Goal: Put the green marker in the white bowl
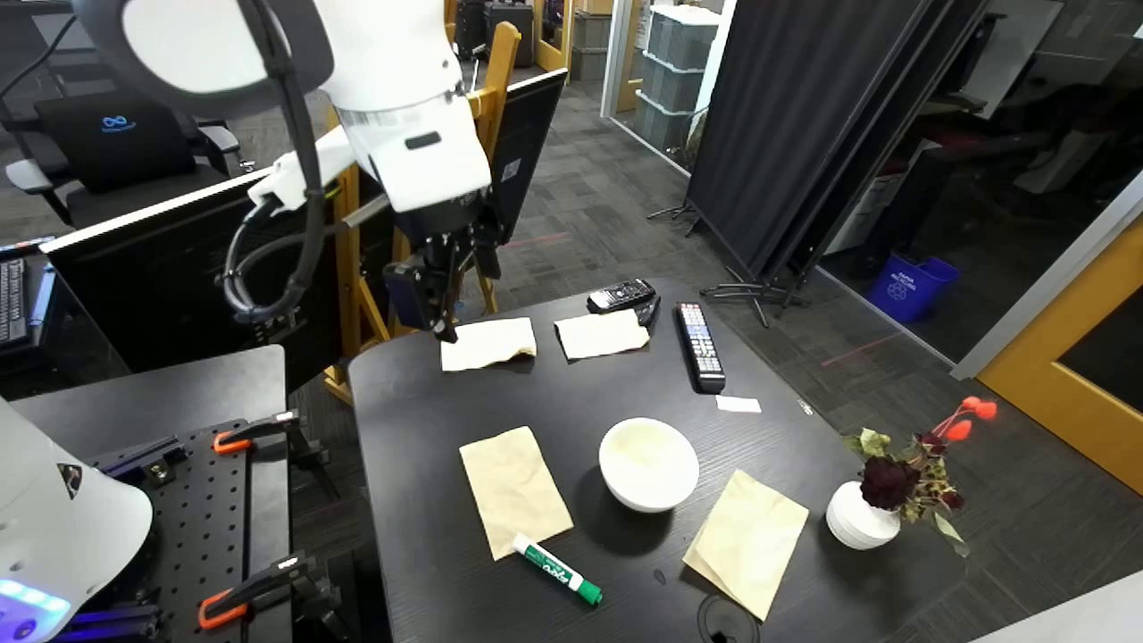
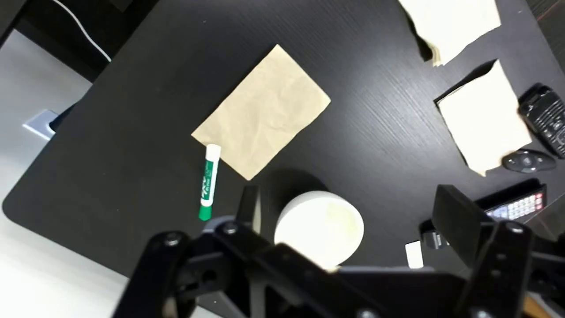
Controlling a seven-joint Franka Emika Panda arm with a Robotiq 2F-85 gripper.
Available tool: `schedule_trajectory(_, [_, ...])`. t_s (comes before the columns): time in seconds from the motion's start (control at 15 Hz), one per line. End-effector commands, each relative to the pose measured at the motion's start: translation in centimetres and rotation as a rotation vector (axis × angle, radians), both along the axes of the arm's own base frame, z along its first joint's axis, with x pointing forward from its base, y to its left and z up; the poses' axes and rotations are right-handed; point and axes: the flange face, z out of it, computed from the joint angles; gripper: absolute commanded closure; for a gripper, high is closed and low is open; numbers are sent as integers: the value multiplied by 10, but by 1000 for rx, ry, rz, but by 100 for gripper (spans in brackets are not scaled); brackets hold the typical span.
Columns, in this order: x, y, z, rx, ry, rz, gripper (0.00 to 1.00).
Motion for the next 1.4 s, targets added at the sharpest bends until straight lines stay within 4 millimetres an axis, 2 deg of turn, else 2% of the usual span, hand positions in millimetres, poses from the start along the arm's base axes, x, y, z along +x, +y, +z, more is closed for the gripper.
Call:
schedule_trajectory(0.0, [0,-27,-29,-17,10,-88,0])
schedule_trajectory(0.47, [-19,-80,-98,-63,29,-203,0])
schedule_trajectory(0.87, [-31,-127,-145,-112,33,-299,0])
schedule_trajectory(1.07, [-31,-140,-166,-135,40,-331,0])
schedule_trajectory(1.33, [-19,-148,-200,-156,59,-383,0])
